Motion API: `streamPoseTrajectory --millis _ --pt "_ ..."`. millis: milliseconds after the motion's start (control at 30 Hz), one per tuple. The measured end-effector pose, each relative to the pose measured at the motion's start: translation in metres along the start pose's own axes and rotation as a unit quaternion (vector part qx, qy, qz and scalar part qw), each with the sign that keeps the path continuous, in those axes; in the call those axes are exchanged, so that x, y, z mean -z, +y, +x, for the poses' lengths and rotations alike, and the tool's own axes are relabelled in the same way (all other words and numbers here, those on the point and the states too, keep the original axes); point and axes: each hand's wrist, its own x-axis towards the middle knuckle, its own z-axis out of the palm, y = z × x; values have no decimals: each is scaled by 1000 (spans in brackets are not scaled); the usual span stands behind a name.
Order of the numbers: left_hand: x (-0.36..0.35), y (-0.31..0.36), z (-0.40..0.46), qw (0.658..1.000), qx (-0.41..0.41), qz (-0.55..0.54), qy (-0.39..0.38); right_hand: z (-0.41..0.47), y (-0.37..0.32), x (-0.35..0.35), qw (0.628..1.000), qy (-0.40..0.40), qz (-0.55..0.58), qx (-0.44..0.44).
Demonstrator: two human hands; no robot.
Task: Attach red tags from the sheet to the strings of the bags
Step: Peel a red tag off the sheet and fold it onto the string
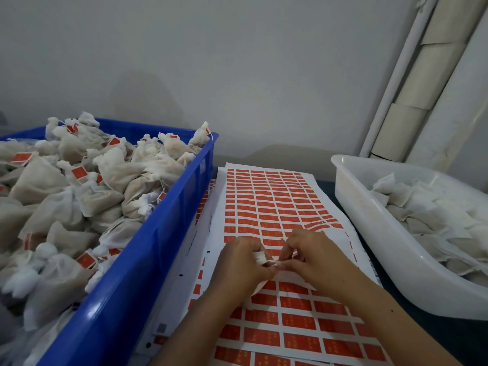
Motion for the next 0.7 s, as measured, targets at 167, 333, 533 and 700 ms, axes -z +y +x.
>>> streamPoseTrajectory --millis 167,333,533,700 --pt "0 0 0 1000 0 7 -3 2 -3 2 999 -4 32 -6" --pt "1 0 1 1000 1 12 -13 6 -5 4 997 -31 61 -29" --pt "7 1 1 999 16 -11 -44 18 -10 6 996 -58 33 -64" --pt "11 2 1 997 27 -28 -61 21 -10 7 996 -70 9 -63"
